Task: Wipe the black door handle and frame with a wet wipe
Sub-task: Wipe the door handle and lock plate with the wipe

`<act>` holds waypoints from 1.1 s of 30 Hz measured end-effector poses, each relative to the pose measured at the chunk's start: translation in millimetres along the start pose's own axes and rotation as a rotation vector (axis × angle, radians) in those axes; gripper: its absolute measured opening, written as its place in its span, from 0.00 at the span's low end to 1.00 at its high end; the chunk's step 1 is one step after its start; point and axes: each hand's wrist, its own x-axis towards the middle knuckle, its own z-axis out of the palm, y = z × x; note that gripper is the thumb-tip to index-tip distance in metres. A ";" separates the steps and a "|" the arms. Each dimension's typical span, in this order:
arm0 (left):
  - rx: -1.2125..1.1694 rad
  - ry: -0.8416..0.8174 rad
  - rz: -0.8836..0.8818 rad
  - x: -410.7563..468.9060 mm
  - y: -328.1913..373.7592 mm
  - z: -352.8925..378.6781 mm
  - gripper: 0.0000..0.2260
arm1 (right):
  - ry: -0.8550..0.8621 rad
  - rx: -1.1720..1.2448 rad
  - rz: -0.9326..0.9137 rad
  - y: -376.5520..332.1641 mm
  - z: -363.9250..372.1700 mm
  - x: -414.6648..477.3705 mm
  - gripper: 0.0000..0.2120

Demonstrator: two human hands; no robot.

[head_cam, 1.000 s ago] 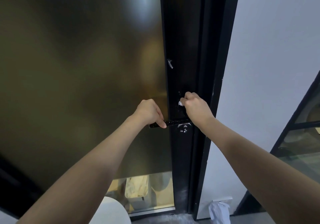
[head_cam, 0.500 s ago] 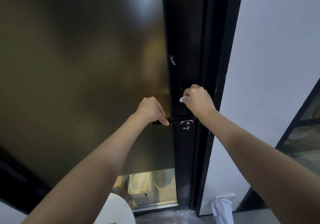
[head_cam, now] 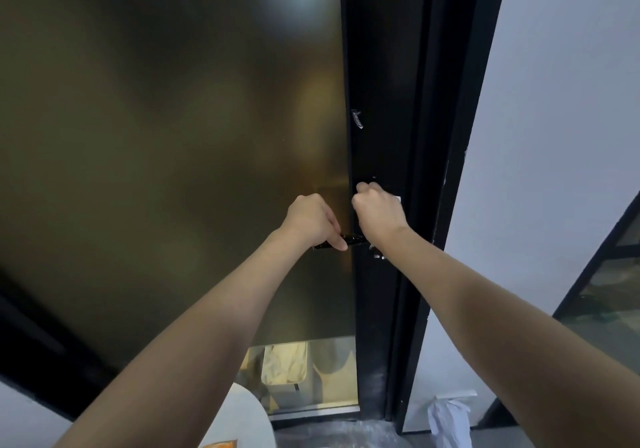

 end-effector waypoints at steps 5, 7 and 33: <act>-0.025 0.009 0.012 -0.4 -3.0 1.7 0.14 | 0.060 0.107 0.143 11.5 -12.2 4.6 0.08; -0.020 0.006 0.013 -0.5 -3.2 1.2 0.14 | 0.117 0.155 0.208 23.8 -18.2 6.8 0.06; 0.006 0.015 0.011 -2.1 -0.9 1.7 0.15 | 0.218 0.521 0.389 26.5 19.5 -20.4 0.09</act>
